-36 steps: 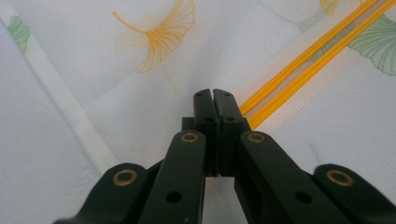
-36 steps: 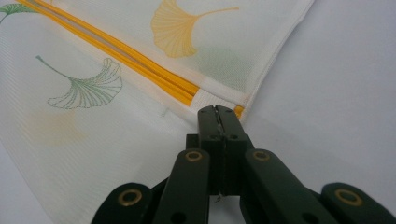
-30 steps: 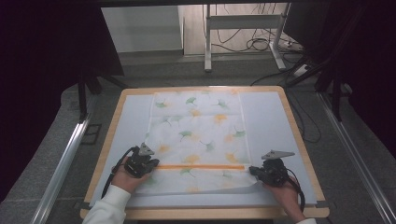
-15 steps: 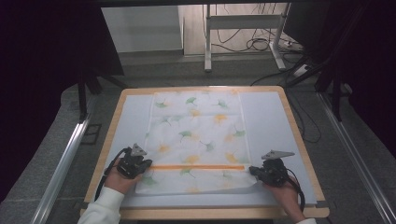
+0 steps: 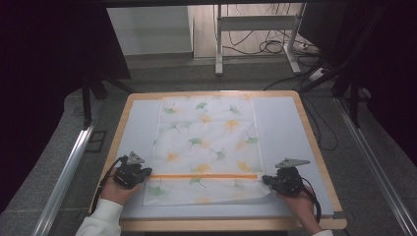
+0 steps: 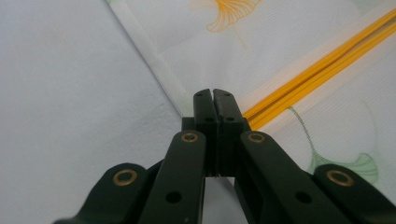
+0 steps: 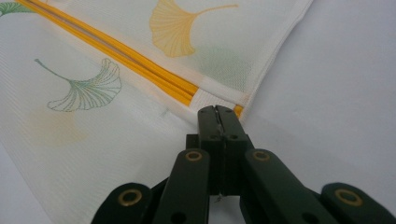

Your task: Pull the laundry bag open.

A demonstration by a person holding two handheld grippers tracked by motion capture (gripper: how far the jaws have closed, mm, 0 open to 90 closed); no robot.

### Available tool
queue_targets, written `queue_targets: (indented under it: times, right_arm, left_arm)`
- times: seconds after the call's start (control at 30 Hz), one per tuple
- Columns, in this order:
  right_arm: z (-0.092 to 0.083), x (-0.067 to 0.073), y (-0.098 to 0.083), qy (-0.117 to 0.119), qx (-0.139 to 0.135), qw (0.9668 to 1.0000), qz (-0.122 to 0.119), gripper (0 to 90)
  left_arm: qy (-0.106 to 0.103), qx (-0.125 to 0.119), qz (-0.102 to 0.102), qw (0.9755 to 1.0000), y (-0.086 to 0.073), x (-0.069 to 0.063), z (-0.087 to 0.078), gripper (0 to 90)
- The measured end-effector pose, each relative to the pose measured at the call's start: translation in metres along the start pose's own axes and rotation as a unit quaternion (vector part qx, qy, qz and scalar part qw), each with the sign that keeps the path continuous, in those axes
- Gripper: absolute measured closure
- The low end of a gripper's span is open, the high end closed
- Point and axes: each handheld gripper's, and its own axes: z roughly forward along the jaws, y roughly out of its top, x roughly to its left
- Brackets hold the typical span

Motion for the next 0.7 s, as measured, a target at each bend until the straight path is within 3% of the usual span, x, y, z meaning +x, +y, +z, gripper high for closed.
queue_targets:
  times: [0.53, 0.63, 0.7]
  right_arm:
    - [0.0, 0.0026, 0.0001, -0.009, -0.001, 0.9999, -0.01, 89.6]
    - [-0.0009, 0.0038, 0.0003, -0.012, 0.0, 0.9998, -0.016, 89.5]
    - [-0.0021, 0.0043, -0.0002, -0.013, -0.001, 0.9997, -0.019, 89.3]
  left_arm:
    - [-0.013, -0.014, 0.0, 0.9998, -0.0002, -0.0001, 0.0021, 89.5]
    - [-0.015, -0.026, 0.006, 0.9995, 0.0001, -0.002, 0.0014, 87.3]
    - [-0.003, -0.043, 0.007, 0.999, 0.0011, -0.0037, -0.0005, 80.8]
